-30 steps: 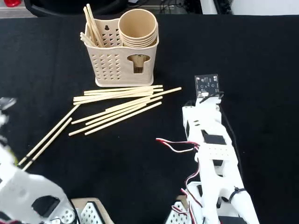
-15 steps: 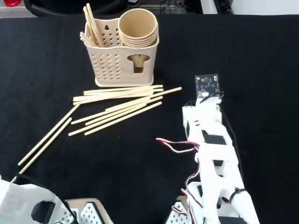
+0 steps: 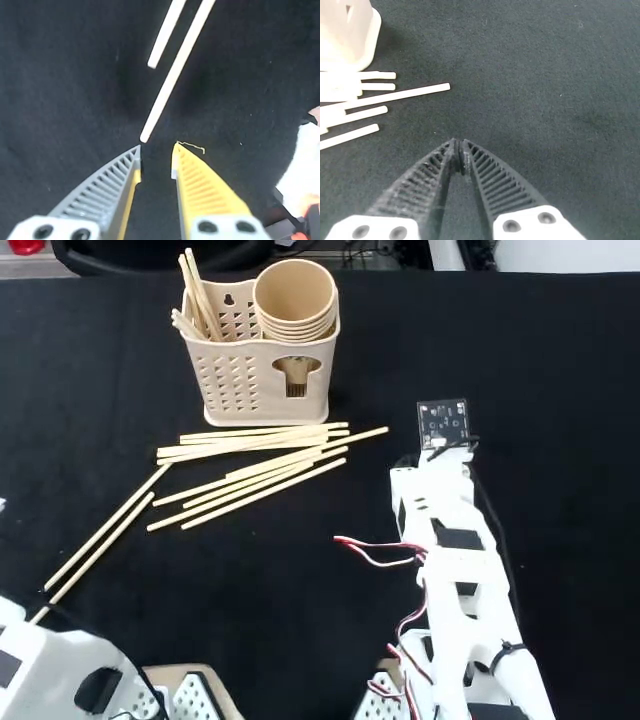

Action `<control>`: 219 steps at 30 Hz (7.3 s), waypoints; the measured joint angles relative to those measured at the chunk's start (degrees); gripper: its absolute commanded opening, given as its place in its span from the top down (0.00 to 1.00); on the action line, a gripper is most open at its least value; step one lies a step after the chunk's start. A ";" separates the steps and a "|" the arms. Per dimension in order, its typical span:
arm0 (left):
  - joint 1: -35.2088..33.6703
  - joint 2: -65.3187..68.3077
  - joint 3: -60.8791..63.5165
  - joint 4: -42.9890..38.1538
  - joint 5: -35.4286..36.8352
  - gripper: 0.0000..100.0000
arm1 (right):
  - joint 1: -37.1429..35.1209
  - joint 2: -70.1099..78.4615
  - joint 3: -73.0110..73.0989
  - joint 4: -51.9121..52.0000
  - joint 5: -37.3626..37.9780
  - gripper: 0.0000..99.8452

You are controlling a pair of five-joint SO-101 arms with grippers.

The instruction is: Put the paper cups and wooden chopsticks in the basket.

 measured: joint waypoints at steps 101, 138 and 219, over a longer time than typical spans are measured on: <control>20.84 -0.70 9.58 -25.41 0.44 0.96 | 0.00 0.00 0.00 0.00 0.00 0.99; 48.00 8.62 -20.31 -10.99 17.67 0.76 | 0.00 0.00 0.00 0.00 0.00 0.99; 50.11 50.73 -72.53 19.78 30.95 0.97 | 0.35 0.00 0.00 0.00 0.00 0.99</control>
